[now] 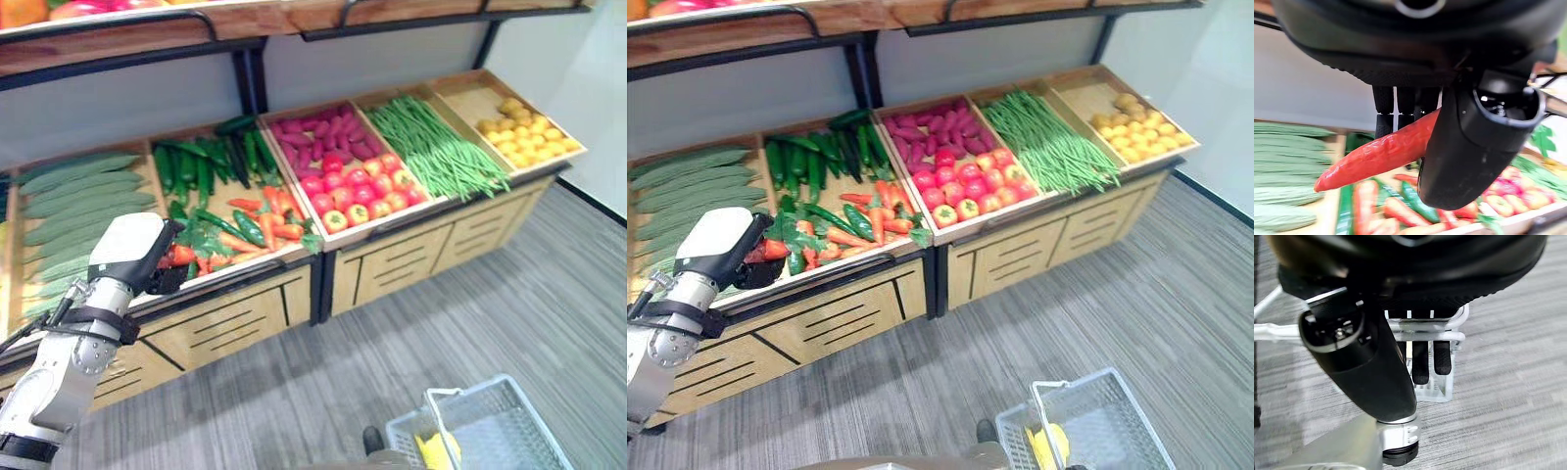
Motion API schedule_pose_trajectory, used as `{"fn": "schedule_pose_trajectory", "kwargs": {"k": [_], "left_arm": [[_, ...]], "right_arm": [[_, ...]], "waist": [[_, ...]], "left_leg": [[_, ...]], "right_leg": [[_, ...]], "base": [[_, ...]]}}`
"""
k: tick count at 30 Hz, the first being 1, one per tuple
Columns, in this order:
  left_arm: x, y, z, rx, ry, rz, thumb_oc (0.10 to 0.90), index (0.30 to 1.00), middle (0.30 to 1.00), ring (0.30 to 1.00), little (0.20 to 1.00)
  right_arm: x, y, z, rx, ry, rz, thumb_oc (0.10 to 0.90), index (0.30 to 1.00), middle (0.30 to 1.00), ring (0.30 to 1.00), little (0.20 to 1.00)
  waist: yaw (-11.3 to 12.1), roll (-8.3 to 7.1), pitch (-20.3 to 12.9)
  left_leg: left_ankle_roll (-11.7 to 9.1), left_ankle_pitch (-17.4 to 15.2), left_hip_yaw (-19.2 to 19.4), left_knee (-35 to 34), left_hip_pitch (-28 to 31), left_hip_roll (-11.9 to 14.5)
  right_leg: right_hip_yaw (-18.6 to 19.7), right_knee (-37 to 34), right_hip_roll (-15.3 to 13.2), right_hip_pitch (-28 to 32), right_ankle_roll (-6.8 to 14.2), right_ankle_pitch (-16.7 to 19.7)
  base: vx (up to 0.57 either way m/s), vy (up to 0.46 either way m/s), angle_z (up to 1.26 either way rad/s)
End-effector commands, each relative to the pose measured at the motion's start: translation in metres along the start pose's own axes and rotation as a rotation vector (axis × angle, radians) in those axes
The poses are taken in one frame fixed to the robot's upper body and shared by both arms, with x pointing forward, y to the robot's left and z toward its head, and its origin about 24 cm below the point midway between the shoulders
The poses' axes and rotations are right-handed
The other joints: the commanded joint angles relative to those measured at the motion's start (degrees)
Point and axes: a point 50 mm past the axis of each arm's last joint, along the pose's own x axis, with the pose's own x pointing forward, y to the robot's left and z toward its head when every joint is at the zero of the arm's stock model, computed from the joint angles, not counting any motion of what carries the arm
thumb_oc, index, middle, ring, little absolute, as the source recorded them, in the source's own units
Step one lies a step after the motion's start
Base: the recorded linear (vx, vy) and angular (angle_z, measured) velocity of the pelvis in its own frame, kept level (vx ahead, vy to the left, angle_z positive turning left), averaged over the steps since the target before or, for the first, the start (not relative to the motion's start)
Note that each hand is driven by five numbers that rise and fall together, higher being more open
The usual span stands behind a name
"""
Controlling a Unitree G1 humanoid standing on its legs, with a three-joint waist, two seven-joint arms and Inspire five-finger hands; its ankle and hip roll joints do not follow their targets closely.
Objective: Get the vegetables into the basket
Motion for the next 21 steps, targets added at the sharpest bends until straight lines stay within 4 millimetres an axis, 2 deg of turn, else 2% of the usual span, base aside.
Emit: {"fn": "schedule_pose_trajectory", "kwargs": {"k": [1, 4, 5, 6, 7, 9, 11, 12, 15, 17, 21], "left_arm": [[0.022, 0.067, 0.021, 0.034, -0.123, 0.289, 0.400, 0.300, 0.300, 0.300, 0.300], [0.022, 0.071, 0.019, 0.043, -0.114, 0.301, 0.400, 0.300, 0.300, 0.300, 0.300], [0.021, 0.071, 0.018, 0.046, -0.110, 0.300, 0.400, 0.300, 0.300, 0.300, 0.300], [0.020, 0.070, 0.016, 0.044, -0.098, 0.297, 0.400, 0.300, 0.300, 0.300, 0.300], [0.017, 0.070, 0.011, 0.043, -0.075, 0.297, 0.400, 0.300, 0.300, 0.300, 0.300], [0.015, 0.068, 0.008, 0.050, -0.063, 0.284, 0.400, 0.300, 0.300, 0.300, 0.300], [0.010, 0.067, 0.002, 0.057, -0.029, 0.277, 0.400, 0.300, 0.300, 0.300, 0.300], [0.009, 0.067, 0.002, 0.057, -0.028, 0.277, 0.400, 0.300, 0.300, 0.300, 0.300], [0.003, 0.063, -0.005, 0.055, 0.012, 0.272, 0.400, 0.300, 0.300, 0.300, 0.300], [0.002, 0.053, -0.002, 0.016, 0.003, 0.253, 0.400, 0.300, 0.300, 0.300, 0.300], [0.008, 0.049, 0.006, -0.022, -0.027, 0.257, 0.400, 0.300, 0.300, 0.300, 0.300]], "right_arm": [[0.000, -0.005, 0.007, -0.017, -0.024, -0.012, 0.400, 0.300, 0.300, 0.300, 0.300], [0.001, -0.007, 0.012, -0.007, -0.042, -0.021, 0.400, 0.300, 0.300, 0.300, 0.300], [0.001, -0.006, 0.014, -0.013, -0.047, -0.019, 0.400, 0.300, 0.300, 0.300, 0.300], [0.001, -0.006, 0.014, -0.021, -0.049, -0.020, 0.400, 0.300, 0.300, 0.300, 0.300], [0.001, -0.004, 0.016, -0.029, -0.052, -0.018, 0.400, 0.300, 0.300, 0.300, 0.300], [0.001, -0.005, 0.016, -0.042, -0.054, -0.017, 0.400, 0.300, 0.300, 0.300, 0.300], [0.001, -0.004, 0.021, -0.090, -0.066, -0.012, 0.400, 0.300, 0.300, 0.300, 0.300], [0.001, -0.004, 0.021, -0.093, -0.066, -0.013, 0.400, 0.300, 0.300, 0.300, 0.300], [0.001, -0.001, 0.030, -0.130, -0.088, -0.003, 0.400, 0.300, 0.300, 0.300, 0.300], [0.001, -0.002, 0.032, -0.124, -0.097, -0.012, 0.400, 0.300, 0.300, 0.300, 0.300], [0.001, -0.006, 0.029, -0.103, -0.094, -0.025, 0.400, 0.300, 0.300, 0.300, 0.300]], "waist": [[0.5, 2.35, -0.1], [1.4, 3.12, 0.8], [1.8, 3.26, 0.6], [2.3, 3.02, 0.8], [3.3, 3.58, 0.9], [3.2, 3.53, 1.0], [4.6, 3.80, 1.0], [4.6, 3.85, 1.0], [5.8, 3.71, 0.8], [4.7, 3.37, 0.4], [4.1, 4.19, -0.1]], "left_leg": [[1.6, -5.1, -0.7, 0.9, 2.3, -2.6], [0.4, -4.8, 3.6, 1.2, 2.5, -0.9], [0.2, -5.2, 3.1, 0.8, 2.8, -0.7], [0.1, -4.4, 6.1, 1.3, 2.5, -0.2], [0.2, -4.9, 6.6, 1.0, 2.7, 0.5], [0.1, -4.9, 6.8, 1.0, 2.6, 0.6], [0.8, -3.8, 11.6, 1.0, 2.1, 1.1], [0.8, -3.8, 11.7, 1.0, 2.2, 1.2], [0.9, -3.3, 14.4, 1.1, 2.0, 1.8], [0.1, -2.9, 15.0, 1.2, 2.7, 2.3], [-1.0, -2.5, 15.7, 1.9, 2.6, 3.6]], "right_leg": [[-10.3, 6.9, -3.4, -7.4, 4.3, 6.0], [-24.7, 8.2, -8.7, -7.6, 4.0, 5.5], [-25.4, 8.0, -9.3, -7.5, 4.3, 5.5], [-30.3, 9.0, -11.1, -7.4, 4.0, 6.2], [-33.2, 11.3, -12.1, -6.7, 4.2, 4.6], [-32.9, 12.3, -11.9, -6.5, 4.2, 4.3], [-39.5, 17.7, -13.0, -4.6, 4.0, 2.7], [-39.5, 17.8, -12.9, -4.6, 4.0, 2.5], [-43.5, 17.9, -12.4, -2.8, 3.8, 1.2], [-39.8, 13.0, -9.2, -2.4, 3.4, 0.5], [-39.0, 8.6, -6.7, -0.7, 2.4, -0.4]], "base": [[-0.13, 0.011, -0.62], [-0.06, -0.002, -1.00], [-0.06, -0.048, -1.19], [-0.03, 0.000, -0.88], [-0.09, 0.005, -0.81], [-0.05, 0.025, -0.80], [-0.10, 0.021, -0.84], [-0.06, 0.007, -0.77], [-0.04, -0.043, -0.81], [0.08, -0.205, -0.77], [0.05, -0.125, -0.20]]}}
